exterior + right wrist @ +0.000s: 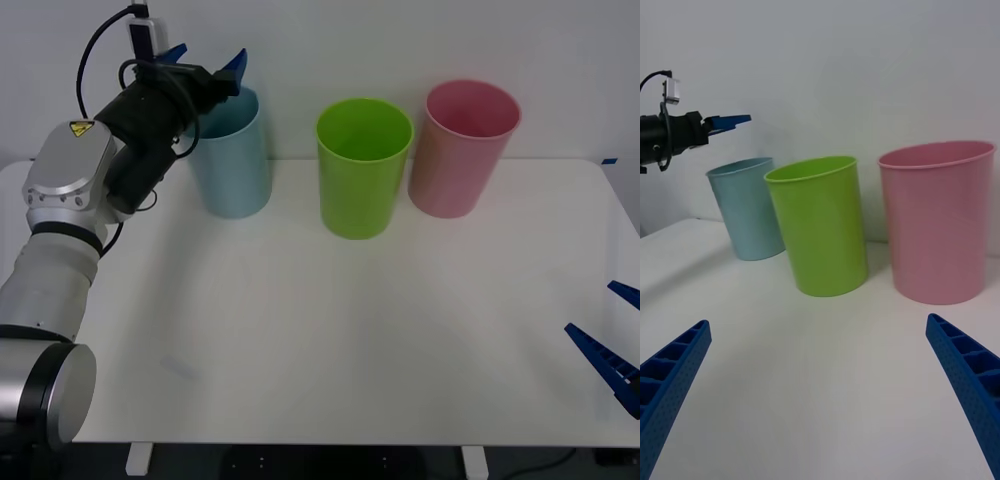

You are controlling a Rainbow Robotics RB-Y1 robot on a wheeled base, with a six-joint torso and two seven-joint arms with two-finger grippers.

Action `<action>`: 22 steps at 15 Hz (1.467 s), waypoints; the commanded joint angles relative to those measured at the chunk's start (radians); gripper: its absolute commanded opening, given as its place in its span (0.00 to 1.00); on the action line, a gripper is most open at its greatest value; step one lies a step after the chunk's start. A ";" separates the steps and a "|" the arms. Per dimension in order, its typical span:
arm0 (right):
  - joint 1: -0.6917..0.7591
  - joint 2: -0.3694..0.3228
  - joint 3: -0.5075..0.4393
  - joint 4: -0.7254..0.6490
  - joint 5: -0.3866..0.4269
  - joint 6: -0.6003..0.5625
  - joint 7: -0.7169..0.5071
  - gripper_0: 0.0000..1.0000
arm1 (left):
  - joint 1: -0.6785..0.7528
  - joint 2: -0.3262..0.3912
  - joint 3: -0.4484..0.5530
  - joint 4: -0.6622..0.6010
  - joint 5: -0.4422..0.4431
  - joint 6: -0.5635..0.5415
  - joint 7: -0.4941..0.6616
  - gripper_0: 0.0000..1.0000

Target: Grasp the object on the table and drop it into the matching bin: aluminum can to the light blue bin, PET bottle to the pink bin.

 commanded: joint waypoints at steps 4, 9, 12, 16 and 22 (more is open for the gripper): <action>0.000 0.000 0.000 0.000 0.000 0.000 0.000 1.00 | 0.024 0.012 -0.001 -0.011 0.065 -0.065 -0.011 1.00; 0.000 0.000 0.000 0.000 0.000 0.000 0.000 1.00 | 0.191 0.053 -0.001 -0.190 0.170 -0.094 -0.014 1.00; 0.000 0.000 0.000 0.000 0.000 0.000 0.000 1.00 | 0.297 0.116 -0.001 -0.290 0.242 -0.130 -0.014 1.00; 0.000 0.000 0.000 0.000 0.000 0.000 0.000 1.00 | 0.420 0.199 0.019 -0.370 0.334 -0.211 -0.020 1.00; 0.000 0.000 0.000 0.000 0.000 0.000 0.000 1.00 | 0.604 0.227 0.146 -0.476 0.358 -0.401 -0.007 1.00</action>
